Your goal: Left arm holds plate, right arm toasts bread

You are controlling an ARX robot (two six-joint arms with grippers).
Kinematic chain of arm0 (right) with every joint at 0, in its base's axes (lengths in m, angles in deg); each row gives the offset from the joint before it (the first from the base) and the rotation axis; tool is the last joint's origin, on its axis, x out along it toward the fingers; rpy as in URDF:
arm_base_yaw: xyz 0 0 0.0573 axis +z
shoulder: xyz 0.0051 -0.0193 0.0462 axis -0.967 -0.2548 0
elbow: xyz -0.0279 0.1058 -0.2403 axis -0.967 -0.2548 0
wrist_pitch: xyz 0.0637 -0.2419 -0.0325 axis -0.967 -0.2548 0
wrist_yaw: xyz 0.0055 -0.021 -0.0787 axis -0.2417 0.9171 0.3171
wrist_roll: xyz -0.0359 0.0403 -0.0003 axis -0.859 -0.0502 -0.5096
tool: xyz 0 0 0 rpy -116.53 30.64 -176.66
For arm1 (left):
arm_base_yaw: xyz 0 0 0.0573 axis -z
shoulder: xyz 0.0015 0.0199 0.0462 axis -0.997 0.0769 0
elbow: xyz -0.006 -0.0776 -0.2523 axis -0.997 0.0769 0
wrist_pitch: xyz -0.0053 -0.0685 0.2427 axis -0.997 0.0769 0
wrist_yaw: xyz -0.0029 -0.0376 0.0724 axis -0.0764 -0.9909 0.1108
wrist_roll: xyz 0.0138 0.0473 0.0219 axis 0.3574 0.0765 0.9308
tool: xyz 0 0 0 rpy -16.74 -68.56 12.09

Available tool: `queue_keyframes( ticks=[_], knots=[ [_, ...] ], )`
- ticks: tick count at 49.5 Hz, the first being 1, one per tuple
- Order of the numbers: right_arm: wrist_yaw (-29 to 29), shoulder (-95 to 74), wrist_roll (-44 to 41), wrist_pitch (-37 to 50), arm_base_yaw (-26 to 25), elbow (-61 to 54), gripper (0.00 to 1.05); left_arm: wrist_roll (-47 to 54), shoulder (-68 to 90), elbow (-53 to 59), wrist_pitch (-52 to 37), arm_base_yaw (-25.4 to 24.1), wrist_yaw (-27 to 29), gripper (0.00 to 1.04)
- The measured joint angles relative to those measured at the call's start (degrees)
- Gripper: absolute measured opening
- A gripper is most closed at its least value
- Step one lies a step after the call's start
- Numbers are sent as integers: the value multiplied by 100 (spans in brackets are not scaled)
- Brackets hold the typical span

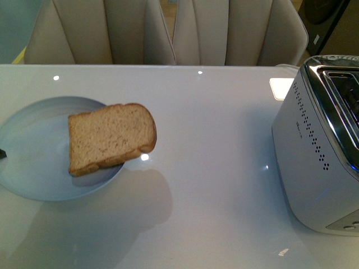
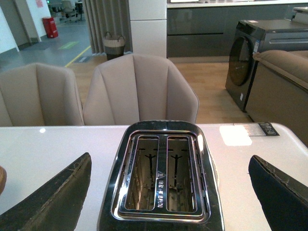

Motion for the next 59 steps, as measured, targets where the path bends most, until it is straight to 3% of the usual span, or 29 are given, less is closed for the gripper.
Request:
queue_keyframes(
  ticks=[31,59],
  knots=[
    [-2,0,0,0,0,0,96,-1530,-1659,-962,1593,1668,374,3],
    [0,0,0,0,0,0,96,-2673,-2011,-1147,1770,3541,885,3]
  ],
)
